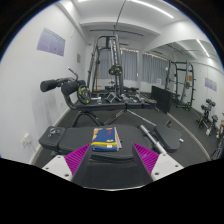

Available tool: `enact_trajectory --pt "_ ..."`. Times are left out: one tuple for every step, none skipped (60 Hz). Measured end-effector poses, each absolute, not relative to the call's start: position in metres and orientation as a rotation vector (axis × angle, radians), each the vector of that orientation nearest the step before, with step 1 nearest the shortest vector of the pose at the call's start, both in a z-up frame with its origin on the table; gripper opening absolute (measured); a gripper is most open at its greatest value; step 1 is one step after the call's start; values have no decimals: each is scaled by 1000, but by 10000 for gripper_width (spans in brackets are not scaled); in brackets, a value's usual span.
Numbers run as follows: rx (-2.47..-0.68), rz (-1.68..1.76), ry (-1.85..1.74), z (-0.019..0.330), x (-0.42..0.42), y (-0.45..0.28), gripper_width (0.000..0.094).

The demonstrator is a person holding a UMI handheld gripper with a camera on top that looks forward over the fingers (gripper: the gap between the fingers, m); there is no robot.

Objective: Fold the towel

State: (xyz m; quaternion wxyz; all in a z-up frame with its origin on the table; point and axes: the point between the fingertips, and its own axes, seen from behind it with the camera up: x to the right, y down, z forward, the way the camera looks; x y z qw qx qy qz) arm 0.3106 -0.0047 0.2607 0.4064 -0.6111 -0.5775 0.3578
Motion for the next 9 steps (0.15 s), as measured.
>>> enact_trajectory --pt "-1538 903 -1454 262 312 -5 852" --pt "-1536 903 -1452 263 312 -5 852" --pt "-1536 901 -1450 264 313 -5 852" --pt "-1537 898 -1450 264 314 -5 850" --pt "-1539 896 -1452 264 314 -5 849" --pt "-1540 895 -1454 263 314 -5 850" --pt "-1541 895 -1454 264 315 -5 850" --pt "-1541 896 -1453 264 315 -5 851" --pt "-1542 896 -1452 264 315 -5 850"
